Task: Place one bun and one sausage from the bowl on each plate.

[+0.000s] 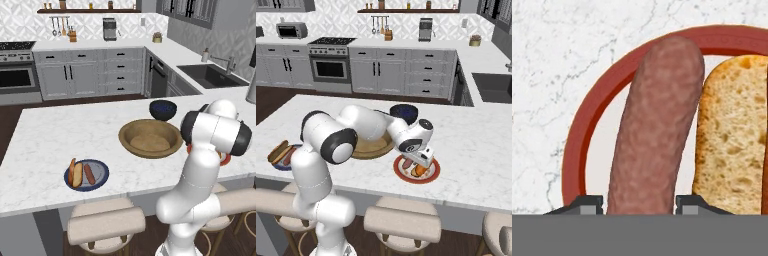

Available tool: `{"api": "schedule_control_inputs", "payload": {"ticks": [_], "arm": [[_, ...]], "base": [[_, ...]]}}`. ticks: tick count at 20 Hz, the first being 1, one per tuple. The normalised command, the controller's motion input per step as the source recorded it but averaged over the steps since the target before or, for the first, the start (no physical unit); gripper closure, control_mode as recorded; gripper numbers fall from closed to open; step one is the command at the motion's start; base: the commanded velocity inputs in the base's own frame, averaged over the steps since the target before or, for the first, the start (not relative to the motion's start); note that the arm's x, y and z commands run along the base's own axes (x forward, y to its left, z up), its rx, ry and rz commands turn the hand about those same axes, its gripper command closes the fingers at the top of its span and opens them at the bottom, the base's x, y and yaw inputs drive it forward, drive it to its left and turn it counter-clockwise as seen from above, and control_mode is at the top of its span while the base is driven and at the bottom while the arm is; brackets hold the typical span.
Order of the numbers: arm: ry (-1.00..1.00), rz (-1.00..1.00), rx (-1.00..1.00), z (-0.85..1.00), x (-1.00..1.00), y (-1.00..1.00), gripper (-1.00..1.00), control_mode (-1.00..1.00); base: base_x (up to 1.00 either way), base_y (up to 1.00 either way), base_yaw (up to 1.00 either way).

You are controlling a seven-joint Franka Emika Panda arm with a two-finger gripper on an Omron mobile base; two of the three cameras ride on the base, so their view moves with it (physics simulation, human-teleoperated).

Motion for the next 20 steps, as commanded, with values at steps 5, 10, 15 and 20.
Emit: {"api": "schedule_control_inputs", "payload": {"ticks": [5,10,15,20], "arm": [[0.0,0.0,0.0,-0.02,0.0,0.0,-1.0,-1.0],[0.0,0.0,0.0,0.01,0.0,0.0,-1.0,-1.0],[0.0,0.0,0.0,0.24,-0.08,0.0,-1.0,-1.0],[0.0,0.0,0.0,0.69,-0.21,0.0,-1.0,-1.0]], "base": [[0.0,0.0,0.0],[0.0,0.0,0.0],[0.0,0.0,0.0],[0.0,0.0,0.0]]}}
